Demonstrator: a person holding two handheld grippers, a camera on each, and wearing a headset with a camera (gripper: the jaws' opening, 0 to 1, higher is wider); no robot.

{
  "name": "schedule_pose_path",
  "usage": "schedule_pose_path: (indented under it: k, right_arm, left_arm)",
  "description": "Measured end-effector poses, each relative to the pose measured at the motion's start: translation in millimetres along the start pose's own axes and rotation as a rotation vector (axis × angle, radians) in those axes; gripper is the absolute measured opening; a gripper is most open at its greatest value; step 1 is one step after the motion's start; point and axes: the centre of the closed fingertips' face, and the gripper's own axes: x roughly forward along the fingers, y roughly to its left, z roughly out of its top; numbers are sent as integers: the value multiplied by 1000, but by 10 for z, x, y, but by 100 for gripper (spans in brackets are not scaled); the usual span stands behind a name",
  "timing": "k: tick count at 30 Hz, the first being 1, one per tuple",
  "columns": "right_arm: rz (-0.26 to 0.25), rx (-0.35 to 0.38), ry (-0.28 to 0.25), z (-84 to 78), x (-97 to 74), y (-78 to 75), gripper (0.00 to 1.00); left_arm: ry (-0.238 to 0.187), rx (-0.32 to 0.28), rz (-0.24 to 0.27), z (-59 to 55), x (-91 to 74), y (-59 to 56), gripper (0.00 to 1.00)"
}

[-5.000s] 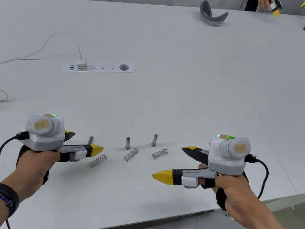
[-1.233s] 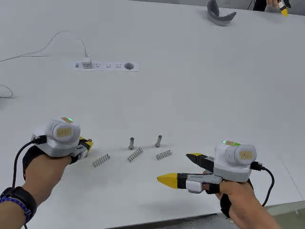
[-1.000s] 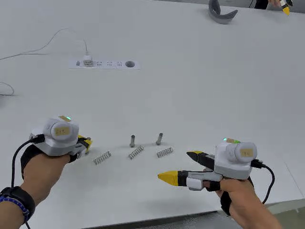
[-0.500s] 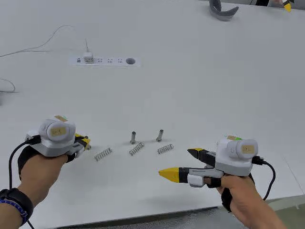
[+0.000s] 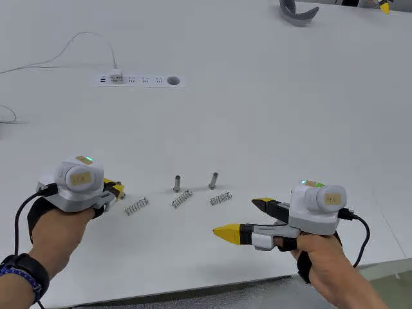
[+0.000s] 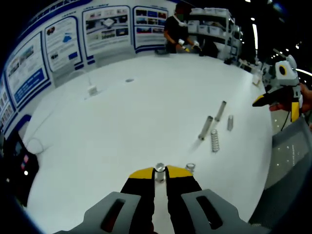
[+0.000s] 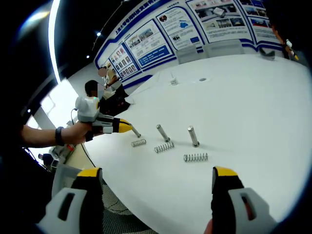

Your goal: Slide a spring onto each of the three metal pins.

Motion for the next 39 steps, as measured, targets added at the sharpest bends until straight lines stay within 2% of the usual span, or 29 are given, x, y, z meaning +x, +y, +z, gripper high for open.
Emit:
schedule_pose_path:
  k: [9, 16, 20, 24, 33, 35, 36, 39]
  right_arm:
    - [-7, 7, -4, -4, -26, -34, 94]
    - [-12, 10, -5, -16, -45, -51, 94]
    - [-15, 11, -4, -22, -55, -61, 94]
    - [-15, 13, -5, -23, -59, -62, 94]
    - [-10, 8, 1, -29, -29, -47, 94]
    - [-9, 7, 1, -27, -25, -39, 94]
    - [-8, 7, 2, -26, -24, -34, 94]
    - [-7, 4, 0, -18, -22, -31, 94]
  left_arm:
    - [-15, 13, -16, 105, 68, -89, 7]
    - [-18, 22, -27, 138, 98, -152, 8]
    - [-7, 35, -31, 106, 110, -178, 8]
    - [-15, 35, -32, 107, 97, -194, 8]
    - [-5, 17, -39, 100, 101, -189, 8]
    - [-3, 3, -47, 90, 103, -203, 9]
    - [1, -31, -51, 79, 104, -203, 9]
    - [14, -36, -53, 35, 111, -198, 11]
